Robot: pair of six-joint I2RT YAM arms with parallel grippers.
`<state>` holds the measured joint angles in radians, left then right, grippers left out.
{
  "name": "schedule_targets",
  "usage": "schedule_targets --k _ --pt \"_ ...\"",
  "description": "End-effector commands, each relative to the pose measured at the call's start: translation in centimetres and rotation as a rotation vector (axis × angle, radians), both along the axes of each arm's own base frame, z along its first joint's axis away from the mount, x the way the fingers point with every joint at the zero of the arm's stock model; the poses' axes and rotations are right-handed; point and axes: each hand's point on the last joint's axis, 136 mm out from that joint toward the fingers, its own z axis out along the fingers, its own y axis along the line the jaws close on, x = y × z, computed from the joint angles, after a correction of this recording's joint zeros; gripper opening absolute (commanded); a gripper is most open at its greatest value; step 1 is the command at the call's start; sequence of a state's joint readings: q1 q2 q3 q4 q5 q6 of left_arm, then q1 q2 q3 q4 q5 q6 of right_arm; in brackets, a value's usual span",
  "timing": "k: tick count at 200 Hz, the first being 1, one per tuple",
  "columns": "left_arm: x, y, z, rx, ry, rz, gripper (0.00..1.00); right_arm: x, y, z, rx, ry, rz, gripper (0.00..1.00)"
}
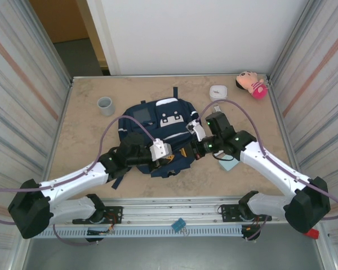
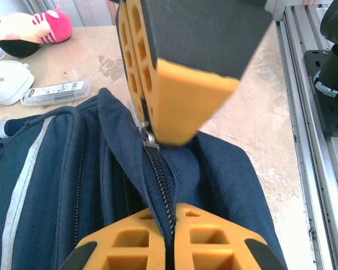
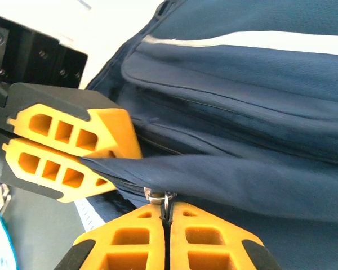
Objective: Pack books, pencil case, and school supplies into a backpack
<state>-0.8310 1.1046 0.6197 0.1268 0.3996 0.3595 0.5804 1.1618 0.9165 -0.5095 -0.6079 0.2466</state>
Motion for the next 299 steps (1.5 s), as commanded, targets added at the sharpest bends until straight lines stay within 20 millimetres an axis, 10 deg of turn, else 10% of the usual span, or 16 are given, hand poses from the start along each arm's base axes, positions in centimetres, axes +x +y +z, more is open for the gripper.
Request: schedule_targets --k 1,47,65,94,149,186,220,299 --pt "-0.2 0.9 3.3 -0.083 -0.08 0.003 0.0 1.6 -3.6 -0.4 -0.048 -0.014 -0.123 0.0" --pt "-0.7 4.1 1.7 -0.012 -0.075 0.074 0.02 1.9 -3.1 0.9 0.016 -0.011 -0.083 0.0" --pt "-0.9 4.6 1.7 -0.01 -0.071 0.085 0.2 1.1 -1.3 2.2 0.056 -0.05 -0.025 0.0" --pt "-0.5 3.7 3.7 -0.033 -0.021 0.105 0.56 0.1 0.9 4.2 0.088 -0.095 0.036 0.0" --pt "0.7 -0.1 3.9 0.037 0.017 0.074 0.66 -0.5 2.6 5.3 0.106 -0.115 0.078 0.0" --pt "1.7 0.0 1.4 0.119 0.012 0.105 0.36 -0.8 2.2 6.3 0.124 -0.143 0.077 0.0" --pt "0.7 0.7 2.4 0.087 -0.04 0.069 0.01 1.6 -0.7 3.3 0.068 -0.082 -0.071 0.0" --pt "-2.4 2.4 10.1 -0.161 -0.155 -0.055 0.0 11.9 -8.2 -3.6 0.023 -0.023 -0.581 0.0"
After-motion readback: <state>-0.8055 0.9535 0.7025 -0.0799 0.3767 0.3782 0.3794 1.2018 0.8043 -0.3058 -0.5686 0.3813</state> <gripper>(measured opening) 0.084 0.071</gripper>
